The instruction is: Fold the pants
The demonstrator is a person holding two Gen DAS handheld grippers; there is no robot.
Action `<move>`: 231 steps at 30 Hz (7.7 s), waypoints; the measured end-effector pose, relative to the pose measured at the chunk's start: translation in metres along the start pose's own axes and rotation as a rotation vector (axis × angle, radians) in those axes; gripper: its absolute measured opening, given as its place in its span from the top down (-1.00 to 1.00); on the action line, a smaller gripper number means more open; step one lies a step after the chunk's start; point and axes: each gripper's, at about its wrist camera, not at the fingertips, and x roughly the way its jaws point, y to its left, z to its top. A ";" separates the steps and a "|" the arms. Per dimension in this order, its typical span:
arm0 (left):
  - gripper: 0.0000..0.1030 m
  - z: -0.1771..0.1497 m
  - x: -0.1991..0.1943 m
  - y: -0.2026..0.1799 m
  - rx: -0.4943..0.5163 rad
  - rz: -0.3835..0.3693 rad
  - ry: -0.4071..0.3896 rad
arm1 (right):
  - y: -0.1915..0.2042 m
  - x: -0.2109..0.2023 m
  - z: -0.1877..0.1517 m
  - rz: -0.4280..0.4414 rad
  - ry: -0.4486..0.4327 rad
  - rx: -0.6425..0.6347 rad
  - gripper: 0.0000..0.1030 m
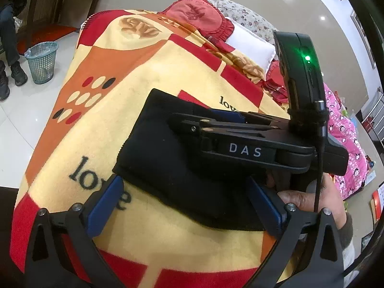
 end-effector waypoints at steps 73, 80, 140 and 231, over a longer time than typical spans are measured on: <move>0.51 -0.005 0.015 -0.154 0.389 -0.307 0.090 | -0.141 -0.216 -0.198 -0.223 -0.257 0.554 0.44; 0.38 -0.011 0.033 -0.173 0.461 -0.247 0.108 | -0.153 -0.226 -0.211 -0.294 -0.296 0.605 0.07; -0.38 -0.033 0.042 -0.162 0.409 -0.153 0.090 | -0.114 -0.239 -0.252 -0.231 -0.296 0.684 -0.46; -0.71 -0.014 0.063 -0.189 0.510 -0.079 0.078 | -0.133 -0.217 -0.211 -0.337 -0.313 0.614 0.23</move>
